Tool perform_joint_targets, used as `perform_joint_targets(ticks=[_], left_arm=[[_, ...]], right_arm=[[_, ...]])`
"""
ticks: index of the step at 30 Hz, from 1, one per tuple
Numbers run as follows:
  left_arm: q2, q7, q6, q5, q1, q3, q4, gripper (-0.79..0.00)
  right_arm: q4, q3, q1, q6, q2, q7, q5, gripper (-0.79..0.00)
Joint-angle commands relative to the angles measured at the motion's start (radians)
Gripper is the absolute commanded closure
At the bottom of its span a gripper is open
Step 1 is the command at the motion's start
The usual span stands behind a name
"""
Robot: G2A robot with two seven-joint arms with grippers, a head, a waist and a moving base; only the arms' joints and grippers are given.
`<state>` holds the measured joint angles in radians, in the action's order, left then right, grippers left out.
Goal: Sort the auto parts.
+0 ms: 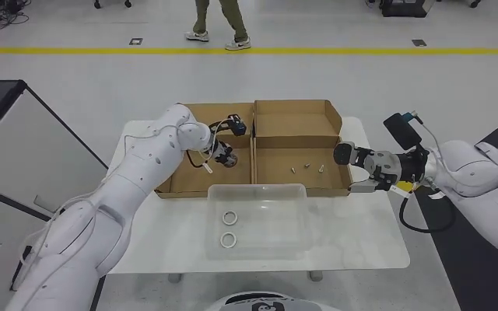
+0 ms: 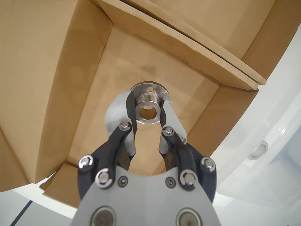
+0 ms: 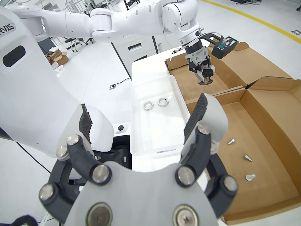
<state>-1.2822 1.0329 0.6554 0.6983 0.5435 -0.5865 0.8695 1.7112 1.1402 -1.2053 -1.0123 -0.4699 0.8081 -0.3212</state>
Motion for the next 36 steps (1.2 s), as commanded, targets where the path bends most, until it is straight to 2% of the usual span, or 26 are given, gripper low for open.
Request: perform_joint_targets(ticks=[1,9,24,29,36], left_arm=[[-0.009,-0.013,0.006,0.006,-0.011,0.01,-0.025,0.0],[-0.039,-0.041,0.017,-0.016,-0.041,0.03,-0.093,0.0],[-0.034,-0.059,0.019,-0.016,-0.023,0.026,-0.082,0.0],[-0.034,-0.06,-0.016,0.014,-0.009,0.032,-0.089,0.0],[-0.057,-0.06,-0.083,0.063,-0.003,0.065,-0.098,0.0]], right_arm=[[0.0,0.0,0.0,0.0,-0.001,0.0,0.001,-0.785],[0.0,0.0,0.0,0.0,-0.001,0.0,0.001,-0.785],[0.0,0.0,0.0,0.0,-0.001,0.0,0.001,-0.785],[0.0,0.0,0.0,0.0,-0.001,0.0,0.001,-0.785],[0.0,0.0,0.0,0.0,-0.001,0.0,0.001,-0.785]])
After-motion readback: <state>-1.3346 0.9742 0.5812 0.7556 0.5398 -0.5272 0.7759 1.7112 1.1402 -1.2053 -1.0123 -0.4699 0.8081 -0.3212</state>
